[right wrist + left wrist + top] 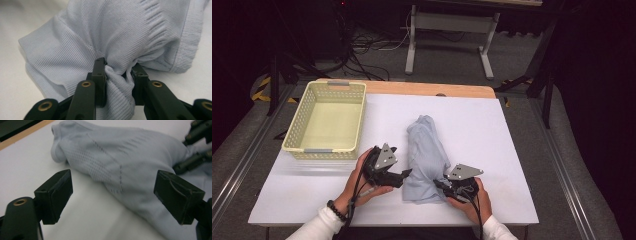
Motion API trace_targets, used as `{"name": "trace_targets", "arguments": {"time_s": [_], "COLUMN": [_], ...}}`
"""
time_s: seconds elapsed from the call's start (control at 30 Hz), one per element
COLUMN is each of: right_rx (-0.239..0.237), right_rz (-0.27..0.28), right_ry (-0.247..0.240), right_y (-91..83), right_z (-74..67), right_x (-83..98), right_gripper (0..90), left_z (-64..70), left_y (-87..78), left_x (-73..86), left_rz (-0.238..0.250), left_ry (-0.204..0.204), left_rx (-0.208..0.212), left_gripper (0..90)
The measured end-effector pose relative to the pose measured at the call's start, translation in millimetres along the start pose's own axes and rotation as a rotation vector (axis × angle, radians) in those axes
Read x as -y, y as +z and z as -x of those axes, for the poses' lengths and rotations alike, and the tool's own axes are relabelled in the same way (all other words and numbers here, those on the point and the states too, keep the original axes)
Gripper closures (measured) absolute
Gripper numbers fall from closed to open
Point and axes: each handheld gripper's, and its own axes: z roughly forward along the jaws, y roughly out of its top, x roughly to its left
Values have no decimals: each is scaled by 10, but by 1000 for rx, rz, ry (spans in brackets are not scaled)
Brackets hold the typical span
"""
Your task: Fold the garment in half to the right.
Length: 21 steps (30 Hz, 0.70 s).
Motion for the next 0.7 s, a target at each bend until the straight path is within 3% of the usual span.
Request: {"name": "trace_targets", "arguments": {"time_s": [0.1,0.27,0.43,0.67,0.7], "right_rx": [0,-3,-6,-11,-16], "right_rz": [1,1,1,-1,-3], "right_ry": [2,4,10,18,21], "right_y": [-1,0,1,1,2], "right_z": [1,10,14,28,32], "right_x": [4,5,5,5,4], "right_gripper": [707,704,697,691,691], "left_z": [-106,-300,-333,-395,-381], "left_y": [127,423,745,949,967], "left_x": [-130,-245,-204,-84,-75], "left_rz": [15,-8,-109,-204,-206], "left_ry": [-35,-145,-185,-350,-342], "left_rx": [-16,-29,-39,94,97], "left_gripper": [150,147,125,121,125]}}
